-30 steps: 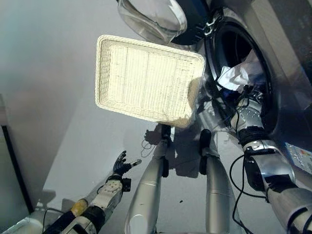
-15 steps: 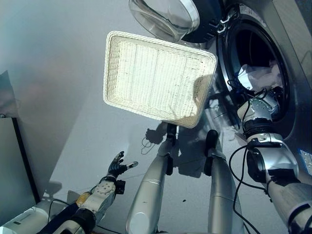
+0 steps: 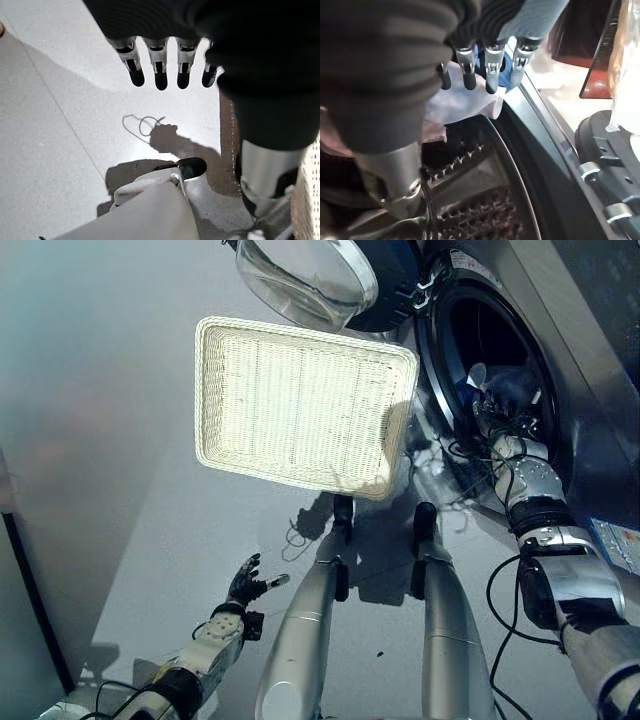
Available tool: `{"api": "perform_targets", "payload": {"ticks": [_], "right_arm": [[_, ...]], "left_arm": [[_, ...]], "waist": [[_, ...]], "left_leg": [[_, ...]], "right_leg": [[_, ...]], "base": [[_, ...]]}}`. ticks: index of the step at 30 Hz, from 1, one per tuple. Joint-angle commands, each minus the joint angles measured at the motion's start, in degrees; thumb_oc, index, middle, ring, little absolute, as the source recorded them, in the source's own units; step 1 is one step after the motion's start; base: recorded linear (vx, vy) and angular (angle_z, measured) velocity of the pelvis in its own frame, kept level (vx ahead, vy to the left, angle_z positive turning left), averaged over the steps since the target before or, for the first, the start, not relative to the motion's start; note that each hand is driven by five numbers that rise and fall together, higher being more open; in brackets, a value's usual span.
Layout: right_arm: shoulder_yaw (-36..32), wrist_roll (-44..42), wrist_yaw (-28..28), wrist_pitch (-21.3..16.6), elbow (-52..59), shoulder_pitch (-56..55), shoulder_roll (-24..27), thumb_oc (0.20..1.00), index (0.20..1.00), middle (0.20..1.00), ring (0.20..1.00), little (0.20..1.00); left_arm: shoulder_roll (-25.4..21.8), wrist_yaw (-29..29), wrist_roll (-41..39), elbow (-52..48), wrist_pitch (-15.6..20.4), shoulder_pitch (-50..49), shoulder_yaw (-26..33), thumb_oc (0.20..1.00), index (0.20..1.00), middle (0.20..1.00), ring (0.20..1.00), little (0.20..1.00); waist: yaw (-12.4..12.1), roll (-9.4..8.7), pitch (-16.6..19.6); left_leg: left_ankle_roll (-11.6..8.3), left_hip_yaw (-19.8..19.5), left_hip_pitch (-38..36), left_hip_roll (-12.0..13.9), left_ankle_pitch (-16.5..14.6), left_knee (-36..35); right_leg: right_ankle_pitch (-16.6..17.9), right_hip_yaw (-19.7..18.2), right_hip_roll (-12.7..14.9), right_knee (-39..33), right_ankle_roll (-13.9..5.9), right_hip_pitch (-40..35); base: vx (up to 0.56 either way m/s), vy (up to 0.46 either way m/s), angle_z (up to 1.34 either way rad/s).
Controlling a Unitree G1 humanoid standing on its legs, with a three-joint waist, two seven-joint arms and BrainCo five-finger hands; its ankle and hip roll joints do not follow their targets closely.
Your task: Put the clothes into the washing machine.
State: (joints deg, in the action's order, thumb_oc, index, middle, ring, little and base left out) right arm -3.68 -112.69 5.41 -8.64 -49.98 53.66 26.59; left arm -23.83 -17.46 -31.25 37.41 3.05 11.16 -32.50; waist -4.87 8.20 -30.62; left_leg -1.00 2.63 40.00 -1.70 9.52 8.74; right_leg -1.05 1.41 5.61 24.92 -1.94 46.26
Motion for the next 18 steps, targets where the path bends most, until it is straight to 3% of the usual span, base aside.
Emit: {"api": "perform_targets", "payload": {"ticks": [1,2,3,6,7,11,15,18], "right_arm": [[1.74,5.38,-6.39,-2.9,0.9,-4.37,4.87,1.0,1.0,1.0,1.0,1.0],[1.79,6.66,-6.22,-3.76,0.76,-4.31,4.69,1.0,1.0,1.0,1.0,1.0],[2.29,11.54,-6.36,-8.62,0.71,-4.62,4.22,1.0,1.0,1.0,1.0,1.0],[2.61,17.86,-7.0,-12.87,0.64,-4.79,3.44,1.0,1.0,1.0,1.0,1.0],[3.27,26.23,-6.62,-17.18,1.04,-5.19,2.55,1.0,1.0,1.0,1.0,1.0],[5.76,45.98,-0.7,-25.06,5.6,-8.61,0.46,1.0,1.0,1.0,1.0,1.0],[7.87,56.51,1.18,-25.98,9.59,-13.78,-1.63,1.0,1.0,1.0,1.0,1.0],[9.7,60.88,0.5,-24.57,10.9,-18.06,-3.33,1.0,1.0,1.0,1.0,1.0]], "left_arm": [[1.71,-0.98,-0.55,2.76,0.57,0.05,0.6,1.0,1.0,1.0,1.0,1.0],[1.83,-1.14,-0.65,2.74,0.63,0.25,0.57,1.0,1.0,1.0,1.0,1.0],[2.21,-1.21,-0.81,2.97,0.87,0.06,0.43,1.0,1.0,1.0,1.0,1.0],[2.5,-1.06,-0.81,3.34,1.22,0.19,0.43,1.0,1.0,1.0,1.0,1.0],[2.9,-1.16,-0.98,3.53,1.29,0.55,0.66,1.0,1.0,1.0,1.0,1.0],[3.53,-0.72,-0.8,3.66,1.32,0.31,2.1,1.0,1.0,1.0,1.0,1.0],[4.5,0.1,0.15,4.97,1.73,-0.45,4.3,1.0,1.0,1.0,1.0,1.0],[5.16,0.76,0.92,6.02,2.34,-1.34,6.01,1.0,1.0,1.0,1.0,1.0]], "waist": [[1.85,3.09,0.83],[1.82,3.12,0.83],[1.88,3.14,0.83],[1.86,3.12,0.83],[1.92,2.97,0.83],[2.39,2.3,0.83],[3.12,1.38,0.83],[3.71,0.59,0.83]], "left_leg": [[-0.9,-0.9,-0.12,-2.55,-3.91,2.96],[-0.89,-0.9,0.33,-2.48,-3.33,2.74],[-0.86,-0.9,-0.15,-2.55,-3.74,2.46],[-0.82,-0.92,-0.17,-2.67,-3.66,2.09],[-0.69,-1.09,0.16,-2.79,-3.14,1.7],[-0.34,-0.98,-0.19,-3.16,-2.98,0.84],[-0.2,-0.85,-0.76,-3.32,-2.81,0.1],[-0.07,-0.83,-1.7,-3.46,-3.38,-0.13]], "right_leg": [[0.68,5.61,-4.39,-3.11,0.94,-1.98],[1.44,5.64,-4.43,-3.52,0.96,-1.6],[1.14,5.51,-4.34,-3.7,0.77,-1.97],[1.47,5.49,-4.35,-4.22,0.65,-2.02],[2.37,5.41,-4.42,-4.96,0.59,-1.8],[3.7,5.32,-4.32,-6.82,0.19,-2.19],[4.74,5.05,-4.24,-8.24,-0.21,-2.65],[4.96,4.7,-4.04,-9.09,-0.6,-3.48]], "base": [[-0.04,0.037,0.01],[0.0,0.07,0.04],[-0.03,0.063,0.04],[-0.03,0.059,0.01],[-0.01,0.082,0.01],[-0.05,0.093,0.0],[-0.04,0.096,0.0],[-0.04,0.103,0.01]]}}
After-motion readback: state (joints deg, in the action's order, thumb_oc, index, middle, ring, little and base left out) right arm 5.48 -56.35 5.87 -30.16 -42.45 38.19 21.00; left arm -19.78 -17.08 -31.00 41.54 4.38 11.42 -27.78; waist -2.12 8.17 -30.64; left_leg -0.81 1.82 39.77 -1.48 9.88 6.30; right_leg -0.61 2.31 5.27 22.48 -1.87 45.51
